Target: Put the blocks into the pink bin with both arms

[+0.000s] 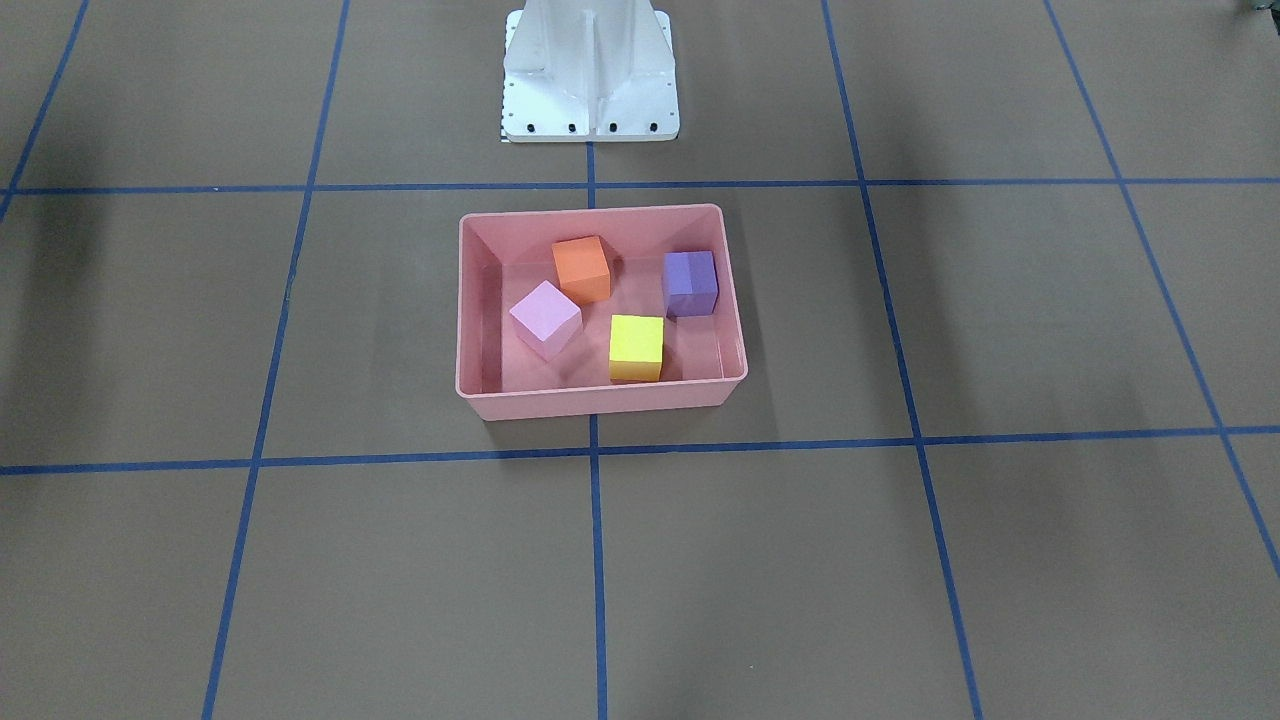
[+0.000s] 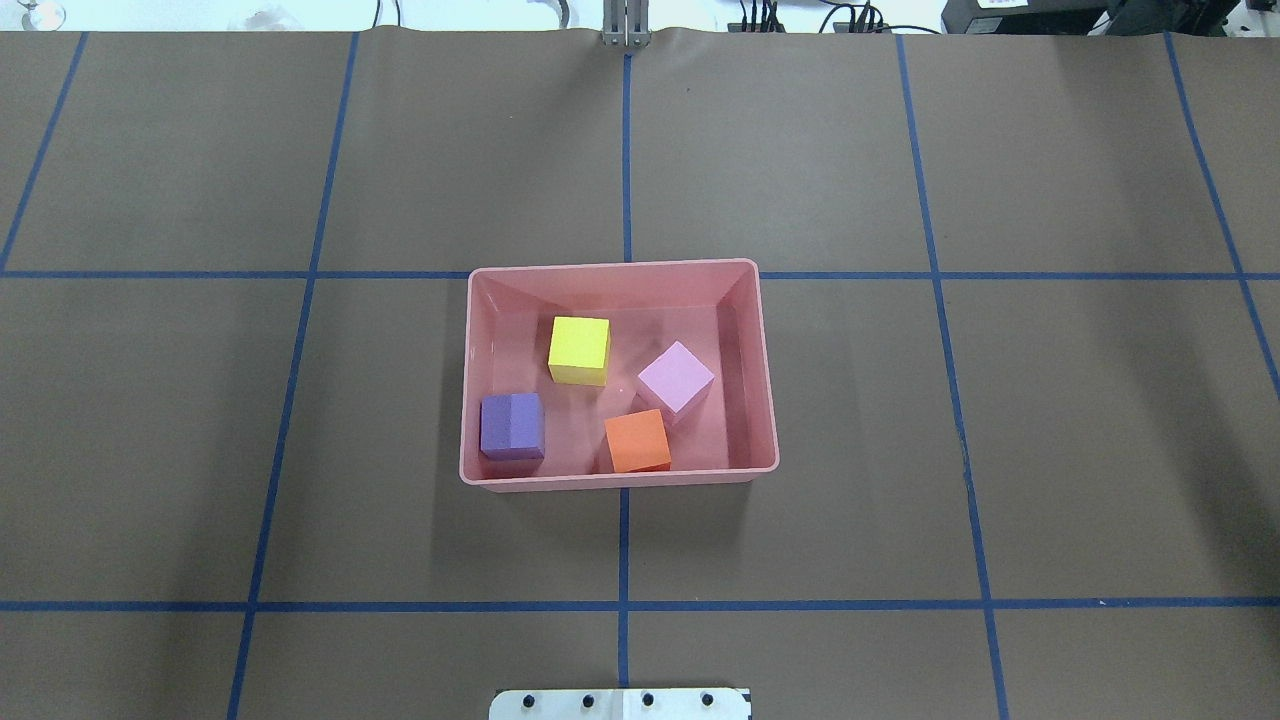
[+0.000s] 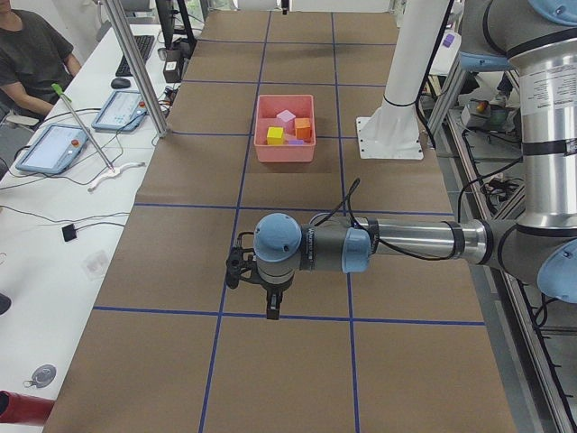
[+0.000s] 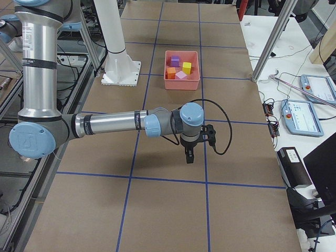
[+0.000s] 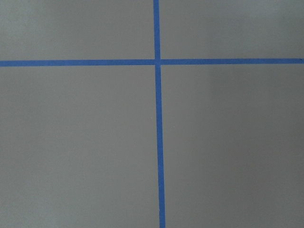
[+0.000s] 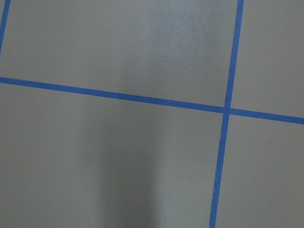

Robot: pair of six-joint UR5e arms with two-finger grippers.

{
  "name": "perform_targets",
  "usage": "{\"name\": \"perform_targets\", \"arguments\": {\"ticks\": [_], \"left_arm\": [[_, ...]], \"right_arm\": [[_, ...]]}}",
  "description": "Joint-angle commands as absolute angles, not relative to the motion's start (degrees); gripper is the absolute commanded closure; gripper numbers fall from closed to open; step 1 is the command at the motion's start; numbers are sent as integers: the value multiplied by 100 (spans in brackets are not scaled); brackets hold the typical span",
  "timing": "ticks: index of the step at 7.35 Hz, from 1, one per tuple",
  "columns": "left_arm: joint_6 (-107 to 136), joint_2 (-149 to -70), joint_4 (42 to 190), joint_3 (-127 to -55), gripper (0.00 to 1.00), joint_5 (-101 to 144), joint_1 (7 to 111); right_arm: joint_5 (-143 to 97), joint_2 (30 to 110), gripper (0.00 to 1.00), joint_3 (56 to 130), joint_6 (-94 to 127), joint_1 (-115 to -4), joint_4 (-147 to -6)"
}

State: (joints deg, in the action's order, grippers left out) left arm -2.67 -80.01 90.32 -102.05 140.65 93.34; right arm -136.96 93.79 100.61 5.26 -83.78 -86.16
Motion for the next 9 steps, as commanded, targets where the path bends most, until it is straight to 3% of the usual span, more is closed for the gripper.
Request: {"name": "perform_targets", "arguments": {"ticks": [1, 9], "left_arm": [[-255, -7989, 9009, -10187, 0, 14054, 9334], [-246, -7734, 9000, -10327, 1, 14001, 9378]], "right_arm": [[-13684, 9447, 0, 9984, 527, -8385, -8272], [-14167, 9589, 0, 10125, 510, -8306, -8288]]}}
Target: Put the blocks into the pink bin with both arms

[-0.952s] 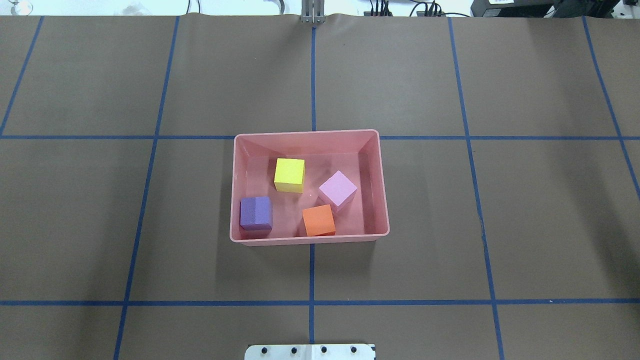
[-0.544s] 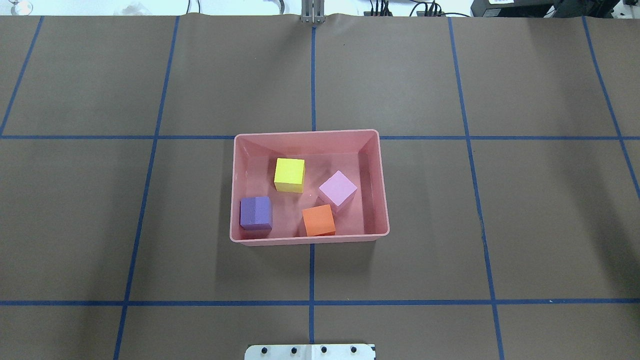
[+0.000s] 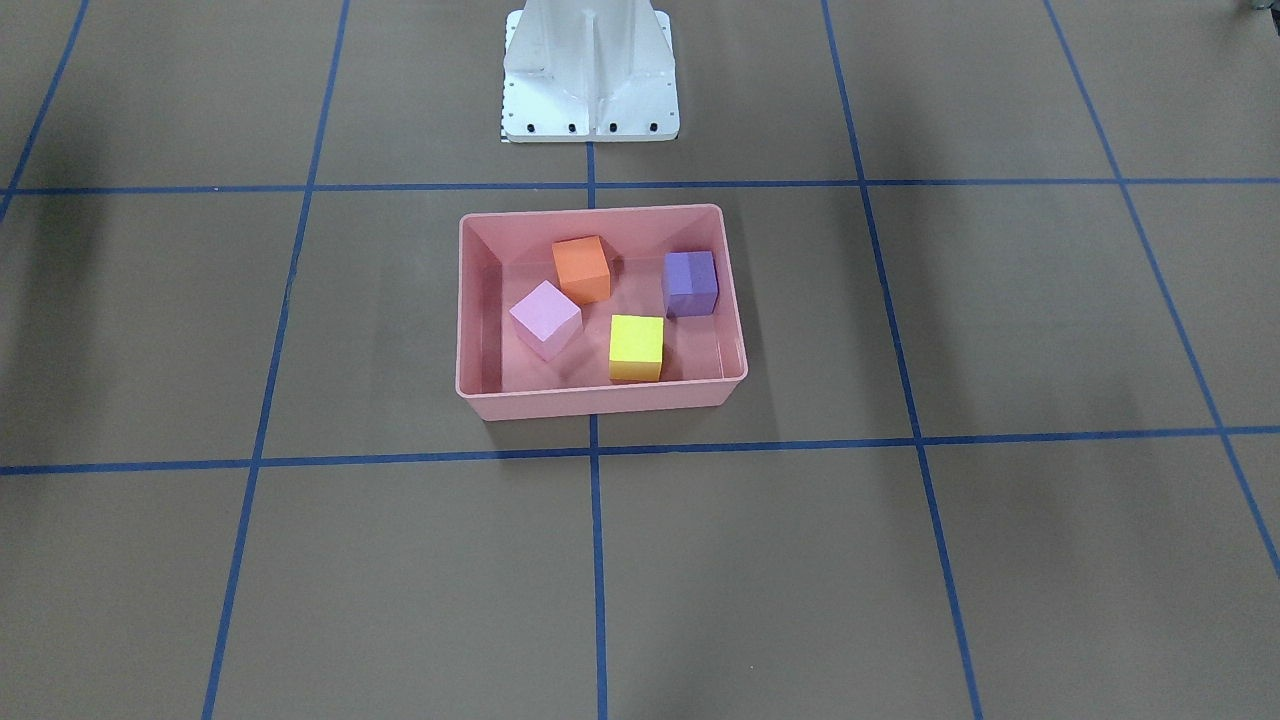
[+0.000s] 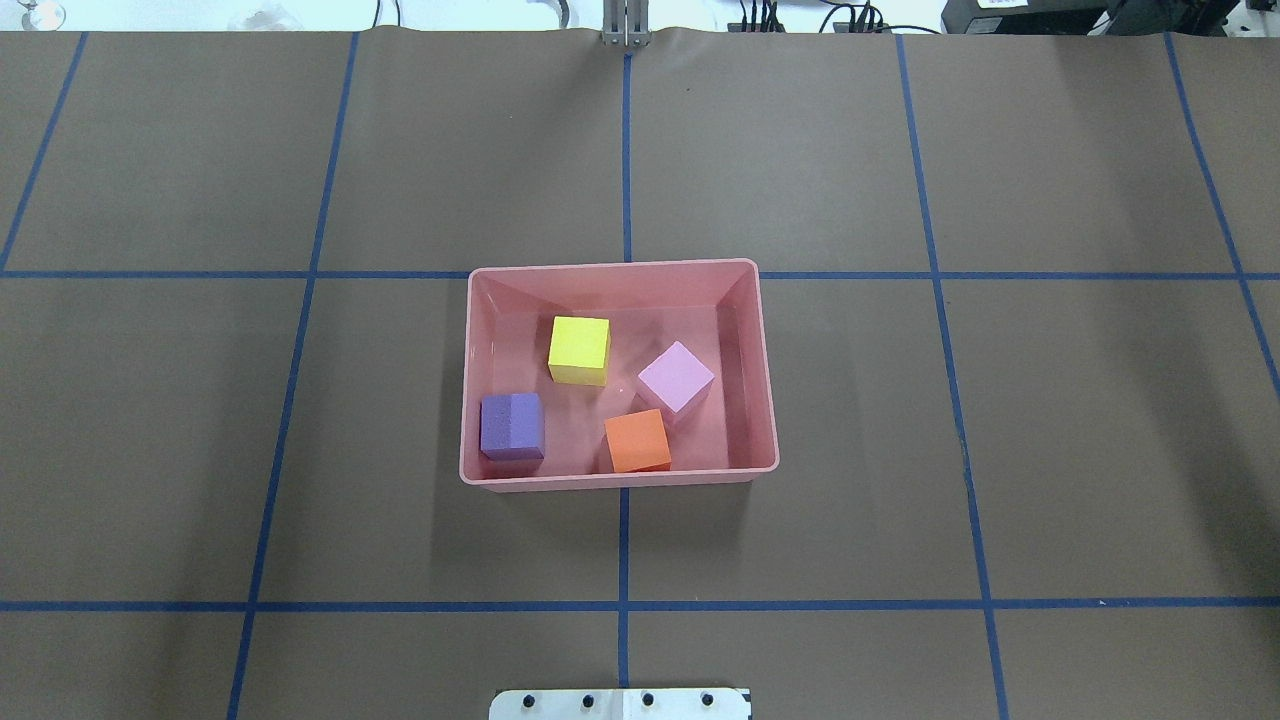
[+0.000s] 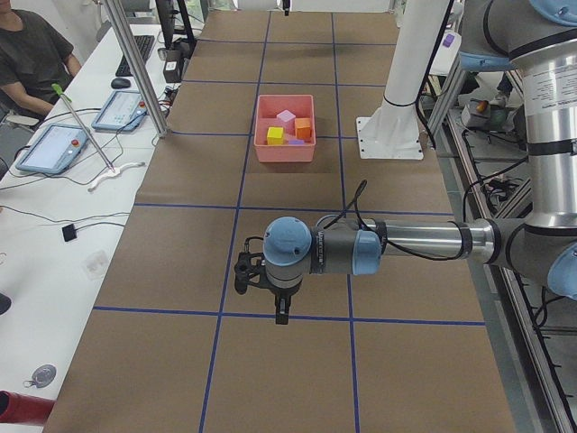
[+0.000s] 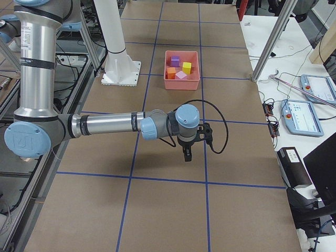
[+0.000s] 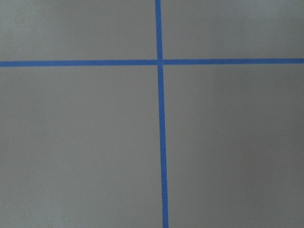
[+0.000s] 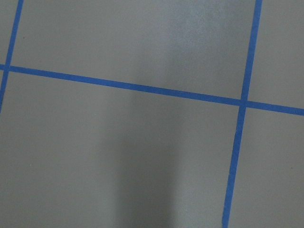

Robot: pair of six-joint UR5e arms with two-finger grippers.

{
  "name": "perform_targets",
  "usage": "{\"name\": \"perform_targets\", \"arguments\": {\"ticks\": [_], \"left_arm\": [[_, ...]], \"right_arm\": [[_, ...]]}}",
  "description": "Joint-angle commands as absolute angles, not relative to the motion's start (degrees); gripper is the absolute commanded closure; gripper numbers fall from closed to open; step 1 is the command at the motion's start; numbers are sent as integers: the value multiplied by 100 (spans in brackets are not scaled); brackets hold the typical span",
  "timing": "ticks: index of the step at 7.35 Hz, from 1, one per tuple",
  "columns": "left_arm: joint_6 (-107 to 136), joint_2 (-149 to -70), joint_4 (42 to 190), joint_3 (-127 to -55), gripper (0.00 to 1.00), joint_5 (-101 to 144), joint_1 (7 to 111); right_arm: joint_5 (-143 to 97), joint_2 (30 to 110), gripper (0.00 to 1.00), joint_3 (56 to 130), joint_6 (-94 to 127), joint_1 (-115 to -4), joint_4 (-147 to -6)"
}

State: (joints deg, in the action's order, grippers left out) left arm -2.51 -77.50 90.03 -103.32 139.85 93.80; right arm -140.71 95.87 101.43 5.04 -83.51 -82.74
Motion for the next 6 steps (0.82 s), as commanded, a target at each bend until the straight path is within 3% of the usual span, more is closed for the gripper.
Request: {"name": "perform_targets", "arguments": {"ticks": [1, 6], "left_arm": [[-246, -7726, 9000, -10301, 1, 14027, 9378], [-246, -7717, 8947, -10371, 1, 14194, 9387]], "right_arm": [[-14577, 9589, 0, 10125, 492, -8297, -8279], [-14511, 9729, 0, 10169, 448, -8314, -8270]]}}
